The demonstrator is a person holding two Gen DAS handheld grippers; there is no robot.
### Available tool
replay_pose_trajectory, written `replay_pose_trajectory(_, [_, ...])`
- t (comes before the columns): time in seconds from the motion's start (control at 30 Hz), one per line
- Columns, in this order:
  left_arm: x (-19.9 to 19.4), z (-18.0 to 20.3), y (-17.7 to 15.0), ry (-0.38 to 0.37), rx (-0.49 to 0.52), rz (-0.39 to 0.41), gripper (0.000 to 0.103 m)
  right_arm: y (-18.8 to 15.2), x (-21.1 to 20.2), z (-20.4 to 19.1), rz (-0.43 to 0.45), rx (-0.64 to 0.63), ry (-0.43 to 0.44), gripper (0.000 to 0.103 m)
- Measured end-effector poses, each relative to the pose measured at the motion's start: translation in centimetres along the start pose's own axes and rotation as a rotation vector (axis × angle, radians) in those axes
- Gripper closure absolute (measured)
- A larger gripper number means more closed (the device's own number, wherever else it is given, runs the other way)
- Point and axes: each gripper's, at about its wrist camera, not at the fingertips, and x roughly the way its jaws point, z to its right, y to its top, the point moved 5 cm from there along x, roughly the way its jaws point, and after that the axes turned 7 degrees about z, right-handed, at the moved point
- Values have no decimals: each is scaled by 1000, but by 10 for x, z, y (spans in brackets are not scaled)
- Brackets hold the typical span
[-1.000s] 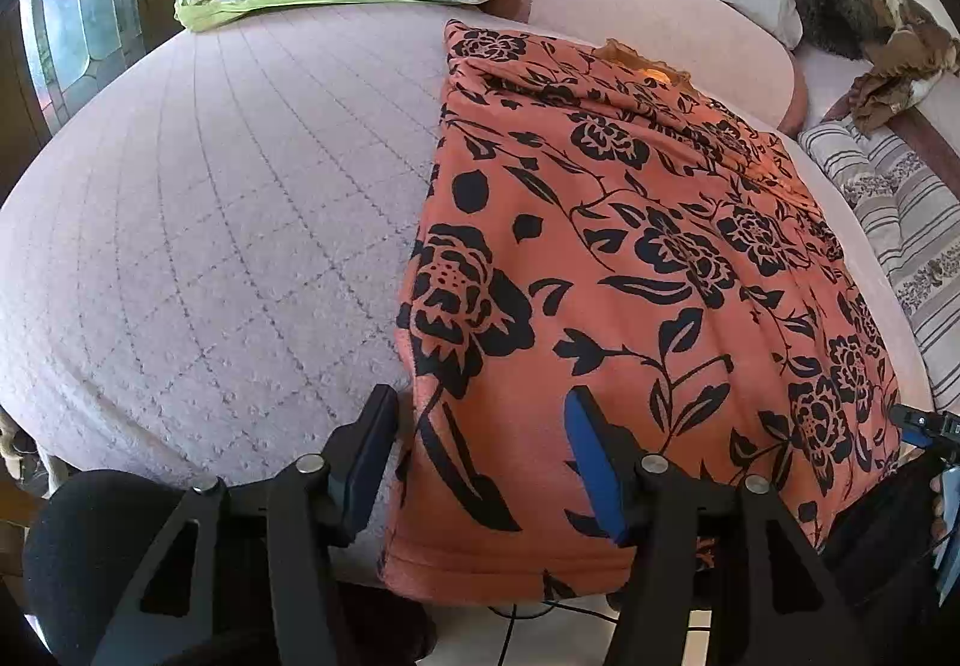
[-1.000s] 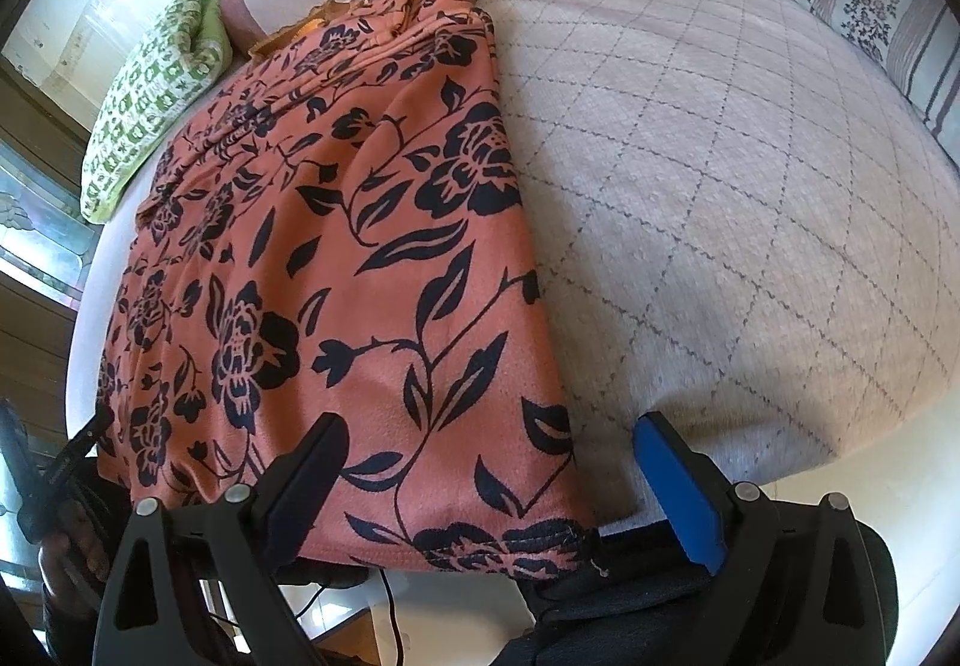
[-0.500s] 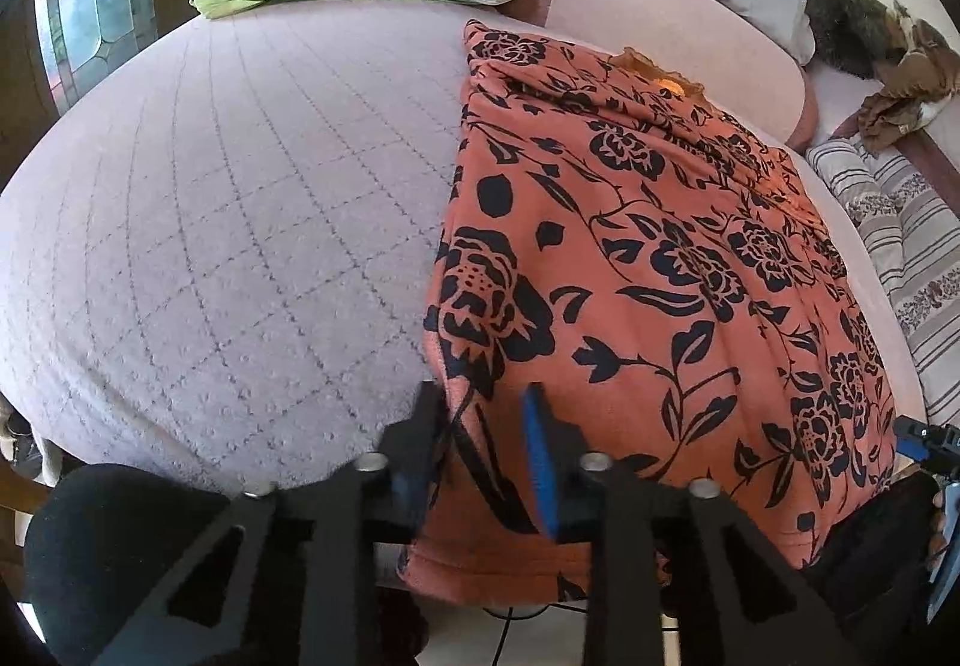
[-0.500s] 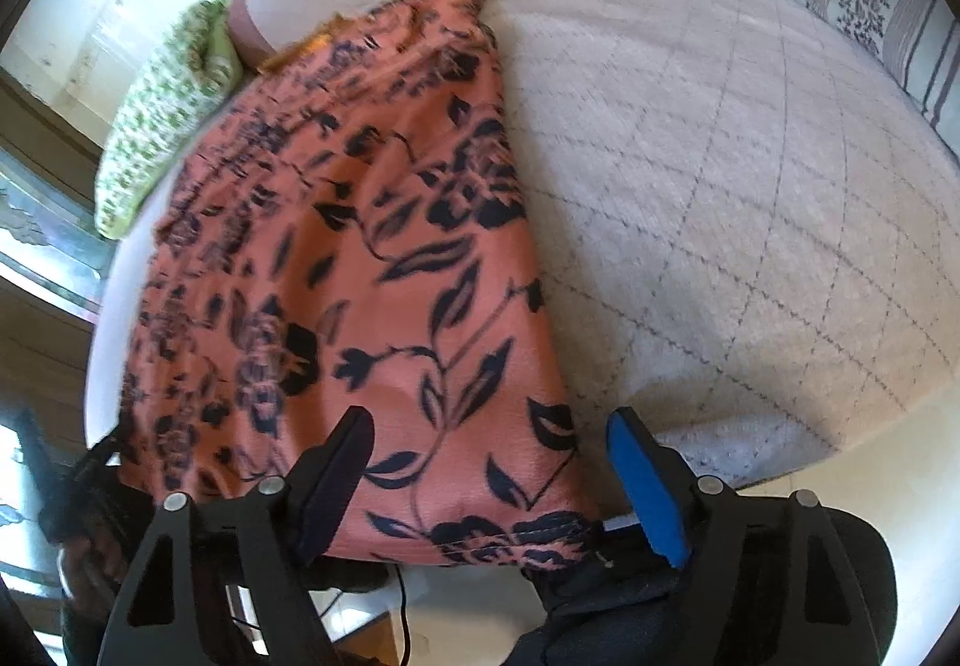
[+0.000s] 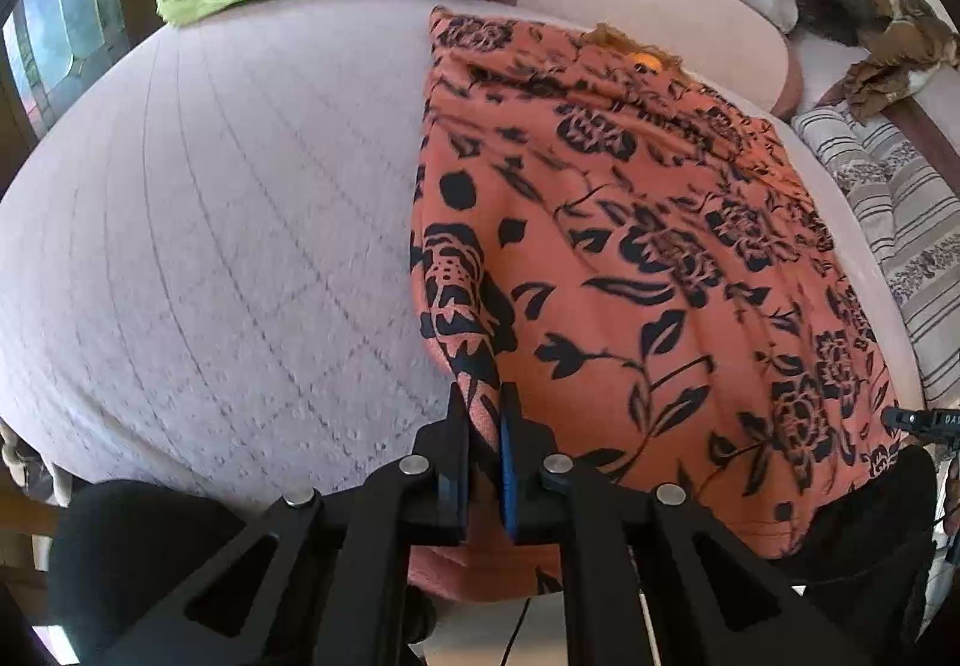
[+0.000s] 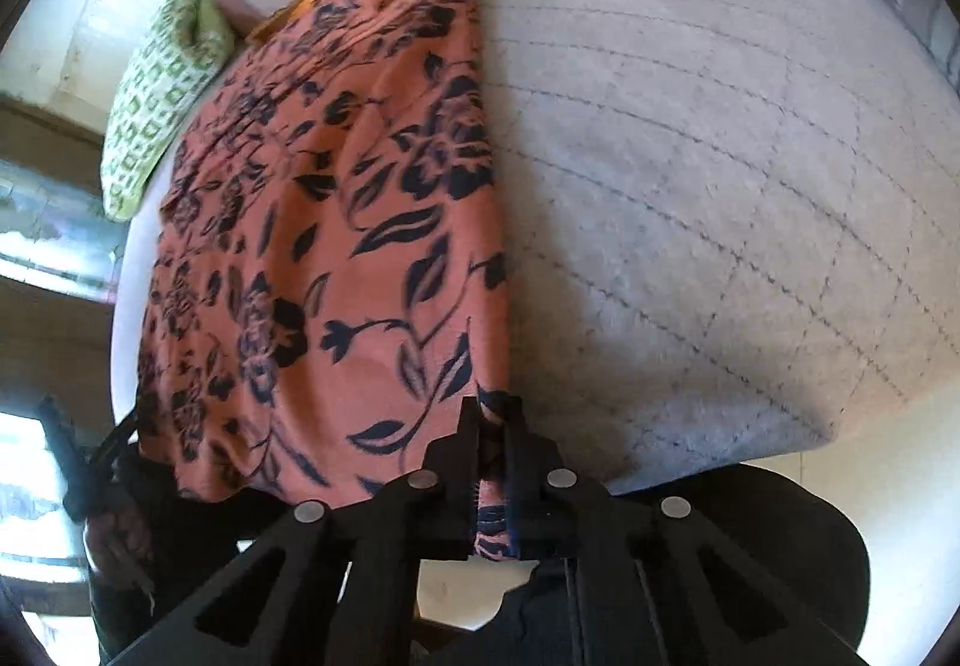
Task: Fold small clothes
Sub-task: 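Grasp the blouse hem with both grippers and fold it toward the collar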
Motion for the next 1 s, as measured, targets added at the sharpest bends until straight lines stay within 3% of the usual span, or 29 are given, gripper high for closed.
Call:
replay_pose_trajectory(0.13, [-25, 2, 32, -34, 6, 66, 96, 19, -26, -20, 58, 31, 135, 97])
replay_pose_trajectory(0.27, [-47, 8, 110, -120, -5, 155, 96, 66, -49, -43, 140, 66, 301, 97])
replay_pose_trajectory(0.4, [-46, 17, 216, -173, 13, 280, 96, 160, -67, -77, 252, 91, 481, 97])
replay_pose_trajectory(0.47, [-18, 19, 264, -136, 18, 333, 90, 210, -78, -89, 333, 88, 516, 97])
replay_pose_trajectory(0.5, [5, 18, 279, -111, 28, 336, 81, 244, -75, -90, 384, 98, 502, 94])
replay_pose_trajectory(0.53, [29, 16, 288, -80, 31, 311, 44, 266, -69, -85, 407, 126, 495, 93])
replay_pose_trajectory(0.57, [71, 7, 294, -4, 32, 249, 19, 283, -54, -80, 409, 146, 475, 79])
replay_pose_trajectory(0.6, [96, -2, 293, 37, 33, 209, 19, 300, -25, -71, 383, 154, 404, 67])
replay_pose_trajectory(0.63, [119, -15, 288, 82, 18, 165, 19, 304, -3, -60, 357, 179, 319, 34])
replay_pose_trajectory(0.67, [133, -30, 280, 128, -15, 134, 20, 301, 17, -48, 339, 211, 253, 27])
replay_pose_trajectory(0.73, [136, -62, 254, 150, -134, 130, 21, 281, 39, -34, 321, 251, 242, 27])
replay_pose_trajectory(0.8, [125, -75, 235, 151, -156, 146, 21, 250, 50, -27, 298, 203, 178, 27])
replay_pose_trajectory(0.9, [116, -64, 214, 119, -66, 139, 20, 225, 54, -27, 293, 34, 15, 27])
replay_pose_trajectory(1.0, [134, -36, 207, 37, 23, 74, 19, 230, 58, -40, 288, -46, 17, 27])
